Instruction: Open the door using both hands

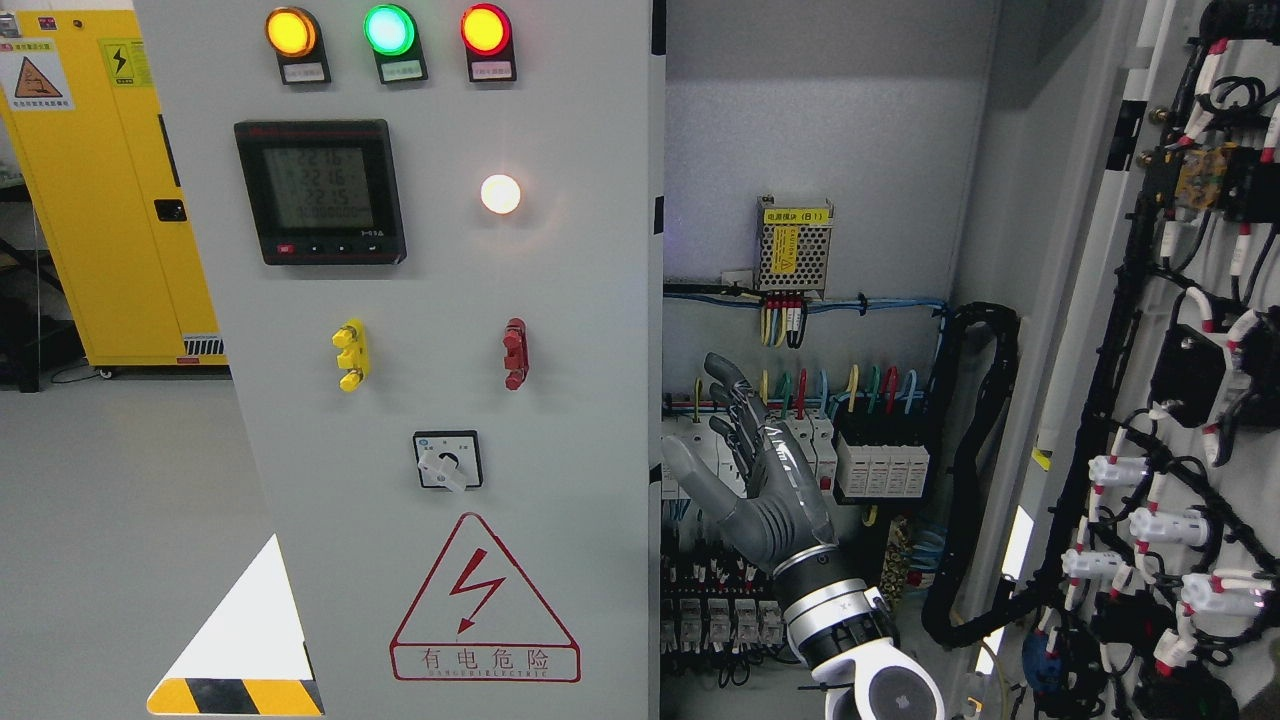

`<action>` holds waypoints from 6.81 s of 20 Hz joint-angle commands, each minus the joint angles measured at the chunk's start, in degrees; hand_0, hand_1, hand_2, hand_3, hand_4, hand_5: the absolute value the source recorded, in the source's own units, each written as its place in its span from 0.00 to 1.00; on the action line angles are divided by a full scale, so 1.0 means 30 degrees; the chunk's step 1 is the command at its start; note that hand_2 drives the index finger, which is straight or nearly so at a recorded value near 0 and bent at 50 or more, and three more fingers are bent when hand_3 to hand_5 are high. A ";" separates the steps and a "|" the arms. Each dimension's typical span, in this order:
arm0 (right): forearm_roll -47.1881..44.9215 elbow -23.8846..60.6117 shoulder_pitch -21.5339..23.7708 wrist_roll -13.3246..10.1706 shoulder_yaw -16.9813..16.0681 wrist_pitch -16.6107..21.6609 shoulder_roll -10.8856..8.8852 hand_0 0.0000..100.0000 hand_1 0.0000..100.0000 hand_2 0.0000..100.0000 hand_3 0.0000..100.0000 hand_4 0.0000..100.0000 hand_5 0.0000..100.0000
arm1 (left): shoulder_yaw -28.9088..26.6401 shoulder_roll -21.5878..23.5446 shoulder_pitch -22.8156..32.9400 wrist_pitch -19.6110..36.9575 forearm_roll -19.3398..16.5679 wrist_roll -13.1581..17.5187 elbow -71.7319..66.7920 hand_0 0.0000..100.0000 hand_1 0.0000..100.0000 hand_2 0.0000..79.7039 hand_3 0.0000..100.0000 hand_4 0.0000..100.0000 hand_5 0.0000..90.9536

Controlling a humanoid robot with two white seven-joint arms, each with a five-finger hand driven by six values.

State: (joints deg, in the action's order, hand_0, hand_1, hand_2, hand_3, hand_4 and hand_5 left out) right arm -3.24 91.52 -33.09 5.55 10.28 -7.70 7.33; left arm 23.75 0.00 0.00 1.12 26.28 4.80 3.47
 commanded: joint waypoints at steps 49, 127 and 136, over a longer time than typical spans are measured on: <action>-0.4400 -0.4841 -0.3207 0.8752 -0.2225 -0.1419 -0.0129 0.00 0.50 0.04 0.00 0.00 0.00 | 0.0023 -0.0439 -0.0263 0.0008 0.0000 0.0011 -0.0013 0.12 0.56 0.00 0.00 0.00 0.00; -0.8237 -0.0417 0.0954 1.2799 1.0137 -0.2503 0.0251 0.00 0.50 0.04 0.00 0.00 0.00 | 0.0023 -0.0674 -0.0292 0.0008 -0.0029 0.0011 -0.0014 0.12 0.56 0.00 0.00 0.00 0.00; -0.8208 -0.0359 0.0691 1.1803 1.0547 -0.2532 0.0310 0.00 0.50 0.04 0.00 0.00 0.00 | 0.0023 -0.0703 -0.0263 0.0008 0.0000 0.0011 -0.0043 0.12 0.56 0.00 0.00 0.00 0.00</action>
State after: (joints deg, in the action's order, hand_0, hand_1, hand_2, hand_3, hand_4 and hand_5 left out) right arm -27.88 90.64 -30.44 41.68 38.82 -15.32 6.87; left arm 23.82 -2.08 0.00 1.14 26.27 4.81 3.37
